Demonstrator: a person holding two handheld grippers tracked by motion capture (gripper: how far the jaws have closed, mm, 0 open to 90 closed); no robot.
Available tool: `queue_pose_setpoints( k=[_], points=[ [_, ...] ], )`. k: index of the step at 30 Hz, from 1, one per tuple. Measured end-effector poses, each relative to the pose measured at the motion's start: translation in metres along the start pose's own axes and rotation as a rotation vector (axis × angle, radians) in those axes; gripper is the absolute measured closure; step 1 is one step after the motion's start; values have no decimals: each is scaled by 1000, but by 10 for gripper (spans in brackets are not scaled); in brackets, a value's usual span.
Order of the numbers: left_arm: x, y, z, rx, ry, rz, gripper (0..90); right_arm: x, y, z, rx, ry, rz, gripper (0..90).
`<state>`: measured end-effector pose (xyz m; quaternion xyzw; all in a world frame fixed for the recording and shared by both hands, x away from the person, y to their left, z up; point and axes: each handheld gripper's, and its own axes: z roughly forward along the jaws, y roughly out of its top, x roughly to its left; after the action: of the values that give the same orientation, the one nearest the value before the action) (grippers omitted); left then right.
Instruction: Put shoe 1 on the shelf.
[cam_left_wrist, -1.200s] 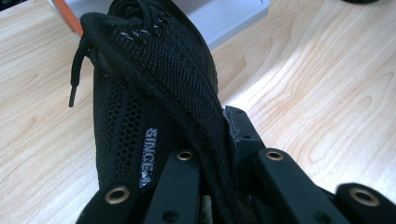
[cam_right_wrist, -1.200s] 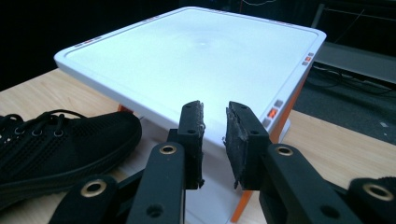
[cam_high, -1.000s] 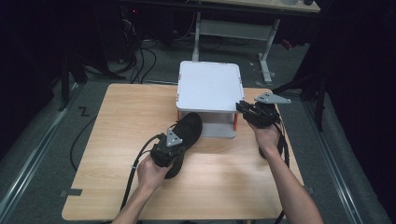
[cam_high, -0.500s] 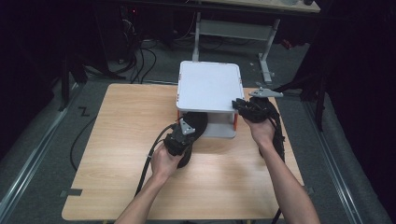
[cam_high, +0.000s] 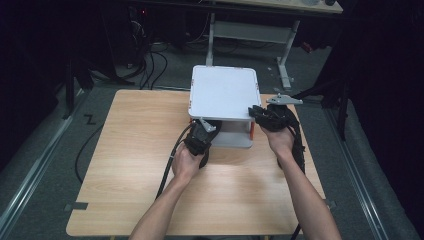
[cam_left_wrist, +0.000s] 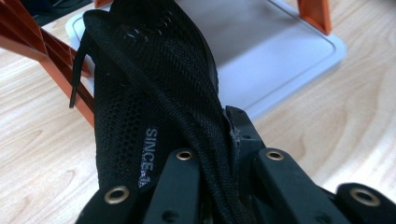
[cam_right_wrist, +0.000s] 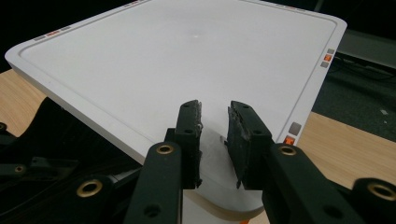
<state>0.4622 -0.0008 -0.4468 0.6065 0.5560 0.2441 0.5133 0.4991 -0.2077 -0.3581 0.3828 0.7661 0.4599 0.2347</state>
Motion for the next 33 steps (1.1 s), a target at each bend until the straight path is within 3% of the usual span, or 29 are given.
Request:
queue_pose_setpoints(
  k=[5, 9, 14, 16, 18, 21, 24, 29, 33],
  points=[
    [0, -1, 11, -27, 27, -9, 831, 0, 0, 0, -3, 0, -2, 746],
    [-3, -4, 22, -9, 42, 3, 822, 0, 0, 0, -5, 0, -2, 747],
    [-3, -2, 26, 5, 37, -29, 807, 0, 0, 1, -4, -2, -5, 749],
    [-4, 1, 24, -11, 28, -31, 771, 0, 0, 1, -4, -1, -7, 749],
    [-4, 6, 19, -22, 11, -62, 704, 0, 0, 1, -5, -1, -6, 750],
    [-3, 10, 13, -40, 16, -51, 574, 0, 0, 1, -3, -4, -7, 752],
    [-1, 17, 4, -49, -10, -60, 496, 0, -1, 1, -6, -3, -5, 754],
    [1, 28, -18, -72, -69, -68, 439, 0, -1, 1, -11, -4, -4, 756],
    [3, 31, -36, -75, -105, -48, 421, 0, -1, 1, -12, -4, -5, 756]
  ],
)
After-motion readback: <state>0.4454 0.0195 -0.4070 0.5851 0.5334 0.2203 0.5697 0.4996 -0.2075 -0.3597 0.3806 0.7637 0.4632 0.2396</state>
